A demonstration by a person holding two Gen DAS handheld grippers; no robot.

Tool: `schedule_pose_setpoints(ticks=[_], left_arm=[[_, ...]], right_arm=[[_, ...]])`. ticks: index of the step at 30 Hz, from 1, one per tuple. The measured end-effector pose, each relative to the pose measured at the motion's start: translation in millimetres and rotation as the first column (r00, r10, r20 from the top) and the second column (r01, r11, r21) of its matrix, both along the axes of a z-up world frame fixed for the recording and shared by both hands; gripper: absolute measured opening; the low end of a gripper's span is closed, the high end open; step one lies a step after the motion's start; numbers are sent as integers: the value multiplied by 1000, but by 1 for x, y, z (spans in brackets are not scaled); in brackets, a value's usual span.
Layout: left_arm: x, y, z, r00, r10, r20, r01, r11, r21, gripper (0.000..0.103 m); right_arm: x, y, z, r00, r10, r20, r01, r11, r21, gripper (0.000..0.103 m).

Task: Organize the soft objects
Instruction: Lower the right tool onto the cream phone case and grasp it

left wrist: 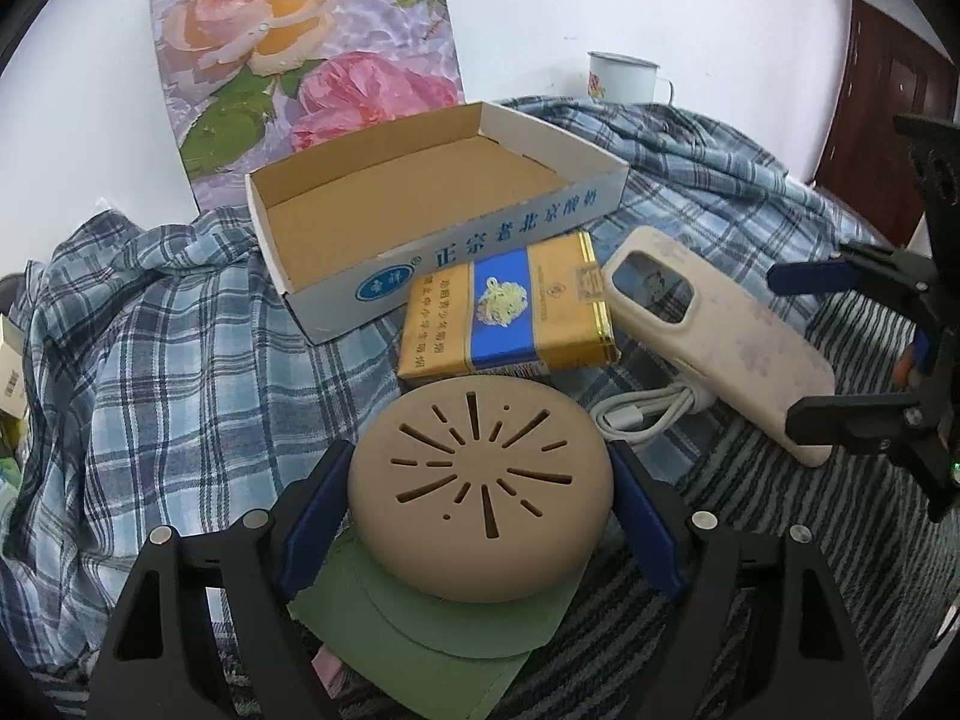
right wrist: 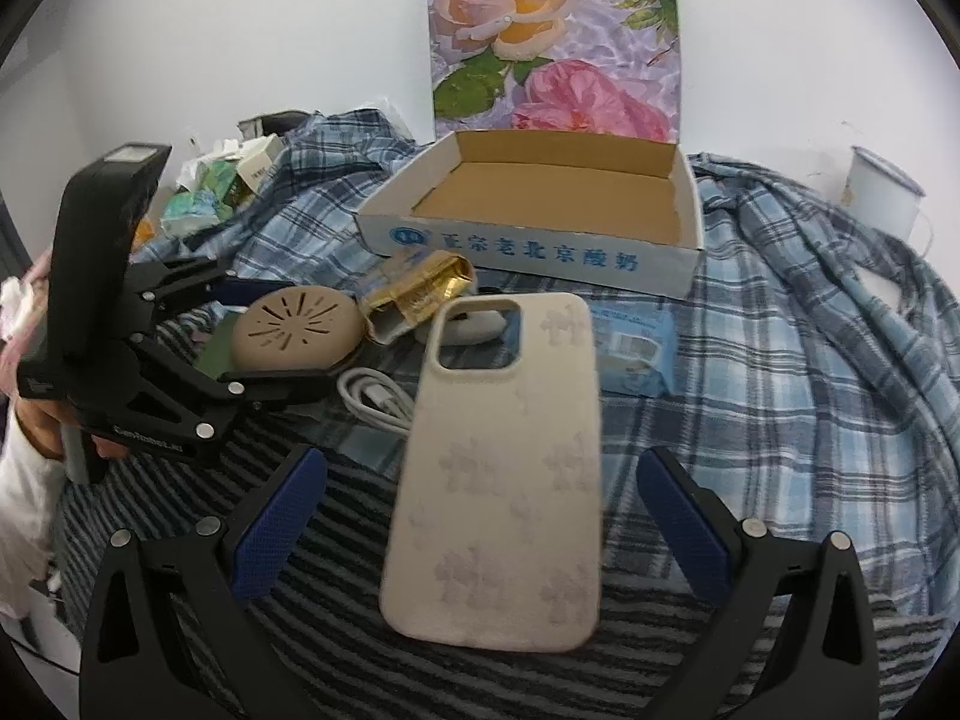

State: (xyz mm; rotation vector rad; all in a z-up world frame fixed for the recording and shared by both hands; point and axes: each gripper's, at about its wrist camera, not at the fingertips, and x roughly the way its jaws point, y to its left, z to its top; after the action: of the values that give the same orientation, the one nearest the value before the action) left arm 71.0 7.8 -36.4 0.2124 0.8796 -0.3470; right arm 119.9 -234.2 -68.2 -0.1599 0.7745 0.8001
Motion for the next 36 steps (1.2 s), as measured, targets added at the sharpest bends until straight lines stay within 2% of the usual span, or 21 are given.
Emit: schedule_pose_setpoints(ticks=[9,11,15,16,32,36], left_arm=[[-4,9,7,1000,20,21,-19,999,-49,84],[-4,10,7,999,24,24,-23,998,-51,84],[-5,12,7,999,30,30,-28,998,-49,84],[-6,12,7,999,31,32,-29,998,-47,84],[-8,16,11,997,61,55,-58,997,-48,84],[-10,15,14,995,66,72,-63,997,-46,84]], right_arm=[[8,14,-12,999,-34,-13,33,995,-93,101],[9,16,-14,999,-43,-7,42,992,-116,91],[9,22,-20,999,-45,1,45,985,-168,82],[7,22,-20,999,-41,7,42,984,-170,74],[-11,20,-5,991,-35,128,53,989,-140,73],[-12,15,-1,989,-44,142,59,993,-105,73]])
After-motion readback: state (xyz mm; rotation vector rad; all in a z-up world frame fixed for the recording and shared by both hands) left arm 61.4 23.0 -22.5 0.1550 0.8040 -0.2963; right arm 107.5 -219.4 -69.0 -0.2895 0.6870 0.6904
